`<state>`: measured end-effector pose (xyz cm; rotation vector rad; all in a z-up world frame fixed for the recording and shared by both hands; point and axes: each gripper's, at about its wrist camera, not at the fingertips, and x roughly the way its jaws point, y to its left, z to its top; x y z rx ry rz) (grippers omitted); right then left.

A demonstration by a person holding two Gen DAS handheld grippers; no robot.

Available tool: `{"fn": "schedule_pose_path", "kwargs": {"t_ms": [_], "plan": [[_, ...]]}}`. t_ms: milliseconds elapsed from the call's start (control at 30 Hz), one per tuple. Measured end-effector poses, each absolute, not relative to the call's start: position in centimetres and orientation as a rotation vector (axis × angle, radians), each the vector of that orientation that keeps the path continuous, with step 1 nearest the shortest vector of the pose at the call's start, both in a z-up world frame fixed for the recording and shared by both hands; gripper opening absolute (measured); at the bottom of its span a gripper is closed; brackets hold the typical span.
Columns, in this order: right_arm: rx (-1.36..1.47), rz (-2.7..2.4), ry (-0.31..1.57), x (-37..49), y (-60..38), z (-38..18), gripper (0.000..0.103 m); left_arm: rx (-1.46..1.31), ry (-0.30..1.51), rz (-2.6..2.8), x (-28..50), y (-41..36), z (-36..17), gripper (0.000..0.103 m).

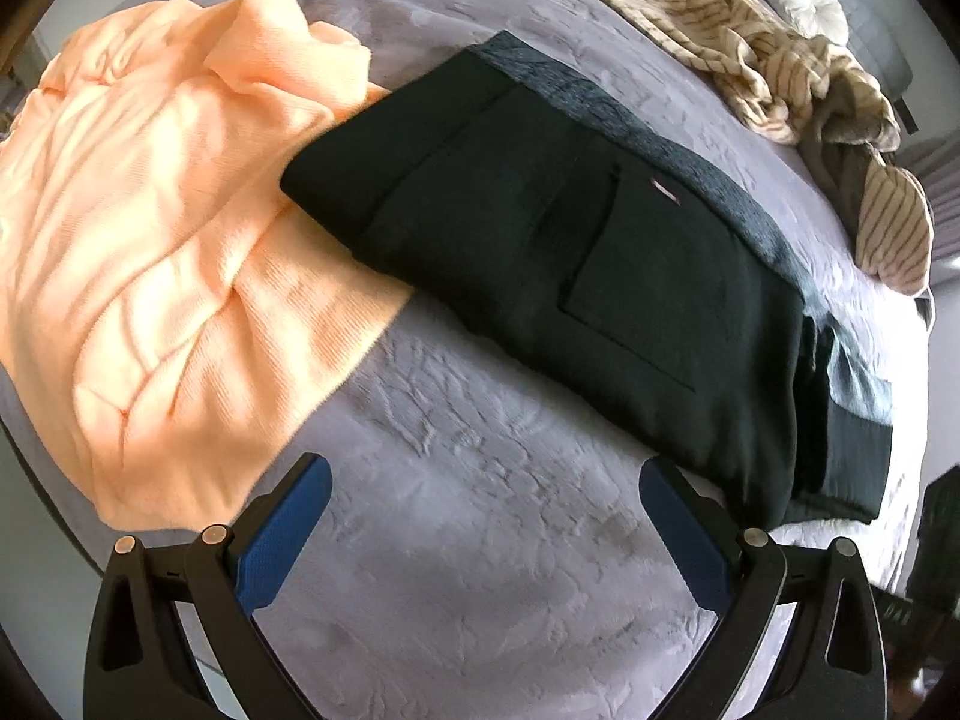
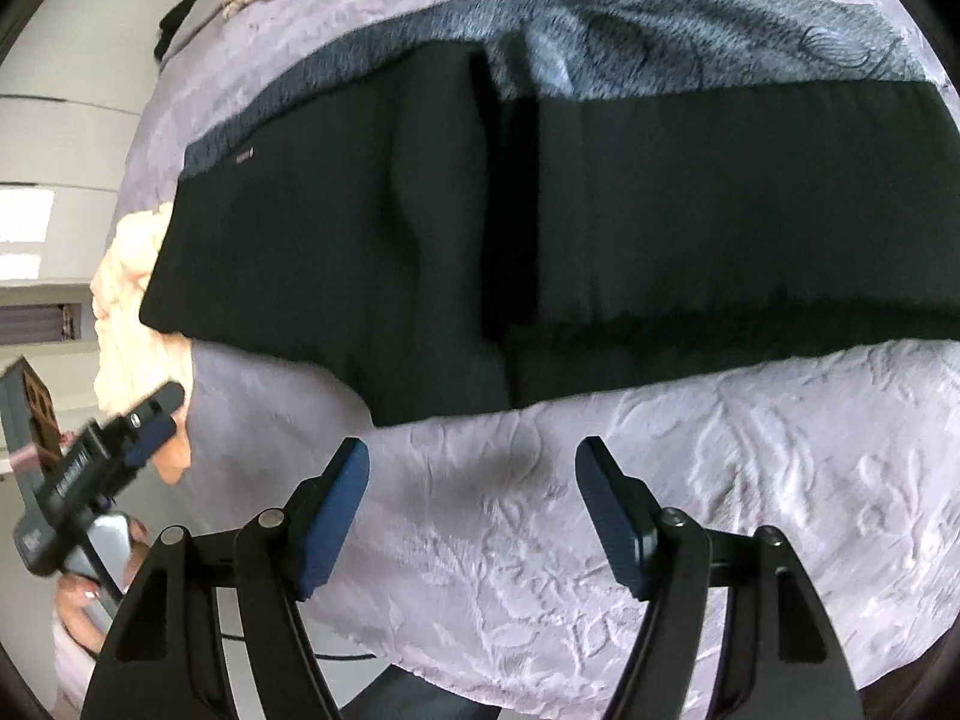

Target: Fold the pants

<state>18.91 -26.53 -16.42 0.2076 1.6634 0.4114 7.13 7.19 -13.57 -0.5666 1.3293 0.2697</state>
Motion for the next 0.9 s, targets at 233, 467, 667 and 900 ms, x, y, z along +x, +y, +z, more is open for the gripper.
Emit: {"fn": "schedule_pose_path", "kwargs": {"t_ms": [233,467,667,900], "plan": [[0.167,0.428,1.688,18.3,-25.7,-16.6,0.078,-0.579,1.314,0.270,7.5,7.8,-13.7,0.103],[0.101,0.453,1.676,17.6,-23.8,-16.5,0.083,-0.582,1.304,0.271,8.1,7.9,-13.9,0.103],[0.070,0.451,1.670,17.3,-22.8,-16.8,0.085,-0.584,1.299,0.266,8.3,8.1,-14.0,0.103],[0.055,0.445,1.661,17.5,-22.4,-16.8,0.090,-0.587,1.292,0.268,8.4,8.3,-14.2,0.103]]}}
